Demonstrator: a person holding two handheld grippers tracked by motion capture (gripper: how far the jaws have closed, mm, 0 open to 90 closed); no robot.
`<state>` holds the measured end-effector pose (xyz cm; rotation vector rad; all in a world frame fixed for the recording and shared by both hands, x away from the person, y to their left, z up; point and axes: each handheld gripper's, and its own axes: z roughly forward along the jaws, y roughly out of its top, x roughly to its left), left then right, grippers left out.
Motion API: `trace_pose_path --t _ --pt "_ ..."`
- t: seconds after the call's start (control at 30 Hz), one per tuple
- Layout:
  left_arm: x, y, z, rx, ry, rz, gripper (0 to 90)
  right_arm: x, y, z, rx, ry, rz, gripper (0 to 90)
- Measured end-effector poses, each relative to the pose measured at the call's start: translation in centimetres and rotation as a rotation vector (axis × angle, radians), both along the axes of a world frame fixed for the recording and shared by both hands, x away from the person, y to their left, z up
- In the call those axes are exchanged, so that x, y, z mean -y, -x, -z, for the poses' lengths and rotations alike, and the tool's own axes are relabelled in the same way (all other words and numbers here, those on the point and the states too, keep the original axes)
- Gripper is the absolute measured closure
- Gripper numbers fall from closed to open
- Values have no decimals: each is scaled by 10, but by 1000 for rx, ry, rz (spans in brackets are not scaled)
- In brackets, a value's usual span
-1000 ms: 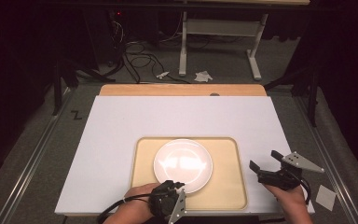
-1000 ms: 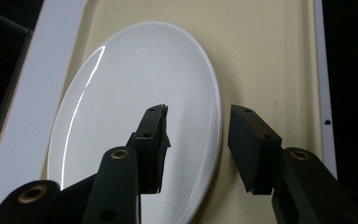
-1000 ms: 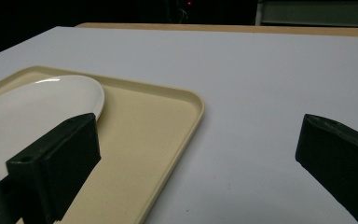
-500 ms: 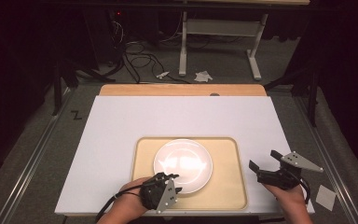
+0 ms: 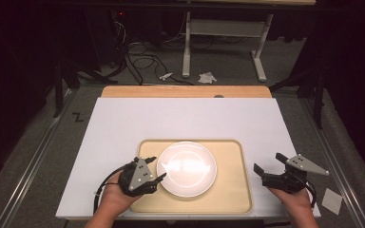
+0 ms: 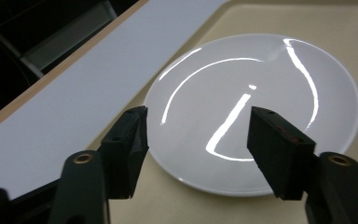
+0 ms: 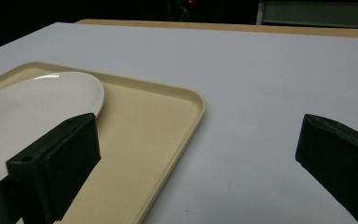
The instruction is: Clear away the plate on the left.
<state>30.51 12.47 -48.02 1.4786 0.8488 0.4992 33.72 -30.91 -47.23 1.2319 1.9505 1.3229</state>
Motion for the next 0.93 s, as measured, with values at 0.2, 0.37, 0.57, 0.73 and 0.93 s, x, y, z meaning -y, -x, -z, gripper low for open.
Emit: trace_pose_path --t 0.2,0.37,0.57,0.73,0.93 --pt "-33 -12 -4 -33 95 -144 224 0 -1 0 -1 3 -2 5" --pt "-71 -18 -1 -86 77 -284 2 -3 3 -3 19 16 -15 5" --pt "-122 -12 -7 -72 220 -421 2 -7 6 -8 50 36 -22 5" --pt "-118 -12 -8 -67 217 -414 2 -6 1 -1 14 25 -10 5" --pt "-117 -14 -7 -74 219 -412 2 -2 -1 1 0 13 15 5"
